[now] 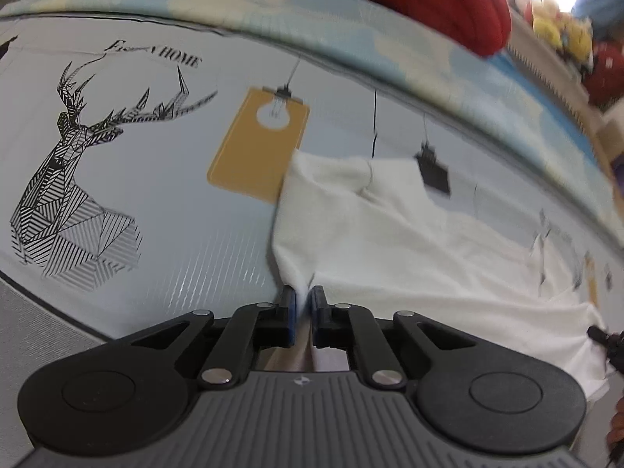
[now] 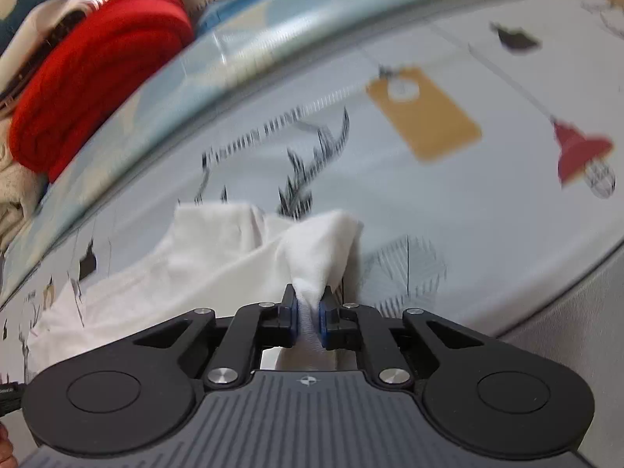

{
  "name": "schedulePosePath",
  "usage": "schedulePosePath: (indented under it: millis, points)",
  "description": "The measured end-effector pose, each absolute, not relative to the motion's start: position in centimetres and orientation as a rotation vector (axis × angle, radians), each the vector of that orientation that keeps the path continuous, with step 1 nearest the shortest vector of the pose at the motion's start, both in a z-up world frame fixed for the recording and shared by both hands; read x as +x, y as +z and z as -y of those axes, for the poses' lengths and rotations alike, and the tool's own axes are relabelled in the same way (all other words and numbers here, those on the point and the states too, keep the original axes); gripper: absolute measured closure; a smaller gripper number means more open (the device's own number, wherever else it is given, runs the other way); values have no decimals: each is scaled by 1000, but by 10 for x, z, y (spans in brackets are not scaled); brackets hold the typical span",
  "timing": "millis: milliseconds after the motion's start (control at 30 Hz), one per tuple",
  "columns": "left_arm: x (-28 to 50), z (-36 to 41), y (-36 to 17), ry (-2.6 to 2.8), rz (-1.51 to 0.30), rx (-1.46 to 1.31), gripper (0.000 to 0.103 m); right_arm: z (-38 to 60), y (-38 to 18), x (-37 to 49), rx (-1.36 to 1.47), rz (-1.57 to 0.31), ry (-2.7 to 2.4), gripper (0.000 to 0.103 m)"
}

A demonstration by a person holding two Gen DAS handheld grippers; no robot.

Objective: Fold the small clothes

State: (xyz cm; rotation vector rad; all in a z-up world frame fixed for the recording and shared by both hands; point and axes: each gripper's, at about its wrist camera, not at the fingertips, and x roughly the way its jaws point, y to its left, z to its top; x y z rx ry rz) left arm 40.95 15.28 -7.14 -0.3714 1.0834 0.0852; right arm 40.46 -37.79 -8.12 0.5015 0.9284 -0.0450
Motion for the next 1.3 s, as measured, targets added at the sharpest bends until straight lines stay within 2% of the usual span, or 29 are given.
schedulePosePath:
  millis: [200,233,300,333,433,533,667,700,733,800,867,933,967,1033,1167,1300]
  points:
    - [420,-153,-60,108,-1063,-383,98,377,-58,417,443,-752,-117,93]
    - [421,-154,-57,111,-1061,-376,98,374,-57,420,422,-762,-127,91]
    - [420,-154,-49,111,-1042,-373,98,366,-59,428,356,-855,-139,80]
    - [419,-153,-43,97,-1024,-368,98,362,-58,429,321,-877,-142,71]
    - [418,-145,-32,6,-1006,-348,98,362,-49,421,279,-844,-160,70]
    - [417,-126,-38,-155,-1078,-313,93,372,-46,412,327,-861,-80,70]
    - [411,-106,-71,-162,-1212,-135,90,372,-77,405,224,-1069,-7,68]
    - [409,-108,-81,-129,-1242,-98,95,375,-86,400,187,-1114,-44,66]
    - [406,-111,-84,-118,-1226,-94,100,384,-92,395,220,-1127,-60,54]
    - [403,-114,-76,-109,-1214,-125,99,398,-90,386,336,-1113,-64,54]
    - [394,-113,-72,-132,-1149,-120,96,403,-89,378,361,-1107,-58,54]
    - [383,-116,-86,-95,-1189,-72,90,405,-89,367,364,-1115,-71,52]
    - [374,-119,-81,-64,-1175,-92,87,405,-88,360,384,-1124,-90,51]
    - [360,-120,-62,5,-1174,-97,87,405,-78,342,390,-1139,-164,53]
    - [307,-120,-19,-10,-1063,-104,79,407,-45,296,401,-1057,-181,53]
    - [243,-109,-13,-19,-1039,-73,73,395,-22,243,401,-960,-135,53]
